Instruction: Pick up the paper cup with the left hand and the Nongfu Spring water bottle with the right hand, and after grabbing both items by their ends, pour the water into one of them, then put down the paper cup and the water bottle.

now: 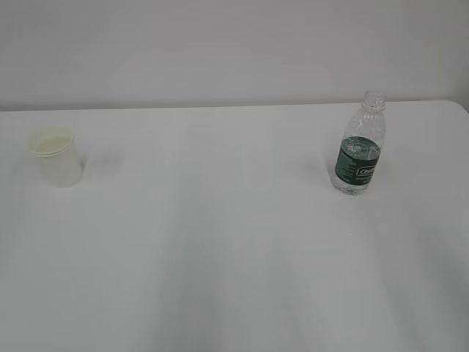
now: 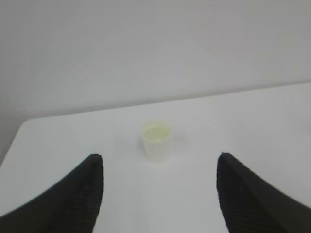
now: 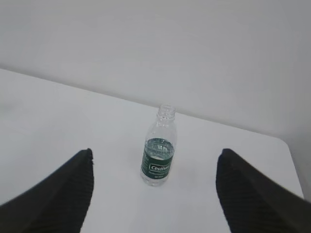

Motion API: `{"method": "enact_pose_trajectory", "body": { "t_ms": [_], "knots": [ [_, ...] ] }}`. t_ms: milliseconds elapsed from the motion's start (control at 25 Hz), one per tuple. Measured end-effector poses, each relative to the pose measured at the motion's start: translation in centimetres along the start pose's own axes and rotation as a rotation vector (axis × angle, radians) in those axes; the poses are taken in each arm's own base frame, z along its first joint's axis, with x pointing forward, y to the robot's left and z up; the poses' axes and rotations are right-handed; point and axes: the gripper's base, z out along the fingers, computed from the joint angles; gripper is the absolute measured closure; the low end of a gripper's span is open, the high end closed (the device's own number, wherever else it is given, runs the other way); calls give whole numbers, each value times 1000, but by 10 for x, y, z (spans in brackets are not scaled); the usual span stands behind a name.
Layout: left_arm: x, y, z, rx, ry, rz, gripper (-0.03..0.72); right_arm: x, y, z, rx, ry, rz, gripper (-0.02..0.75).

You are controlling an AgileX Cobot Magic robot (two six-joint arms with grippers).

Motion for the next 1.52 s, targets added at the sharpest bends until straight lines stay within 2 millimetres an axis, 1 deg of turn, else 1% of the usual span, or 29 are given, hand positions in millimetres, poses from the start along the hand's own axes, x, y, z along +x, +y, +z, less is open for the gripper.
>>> {"method": "enact_pose_trajectory", "body": {
  "t_ms": [320, 600, 800, 1000, 1120, 1240, 1360, 1520],
  "knots": [
    [18, -7, -3, 72, 199, -32, 165, 0, -1, -23, -10, 81, -13, 150],
    [30, -8, -6, 80, 341, -29, 166, 7, -1, -38, -9, 198, 60, 150],
    [34, -11, -8, 118, 383, -52, 166, 15, 0, -43, -5, 278, 115, 150],
    [34, -11, -8, 117, 391, -65, 166, 20, 1, -46, -9, 340, 128, 150],
    [35, -11, -8, 111, 394, -86, 166, 28, 2, -45, -9, 364, 134, 150],
    [44, -10, -8, 97, 407, -82, 166, 39, 5, -45, -8, 377, 151, 150],
    [57, -9, -8, 81, 416, -73, 166, 41, 5, -51, -3, 347, 158, 150],
    [68, -7, -16, 75, 369, -70, 166, 41, 5, -58, 4, 302, 162, 150]
  ]
}}
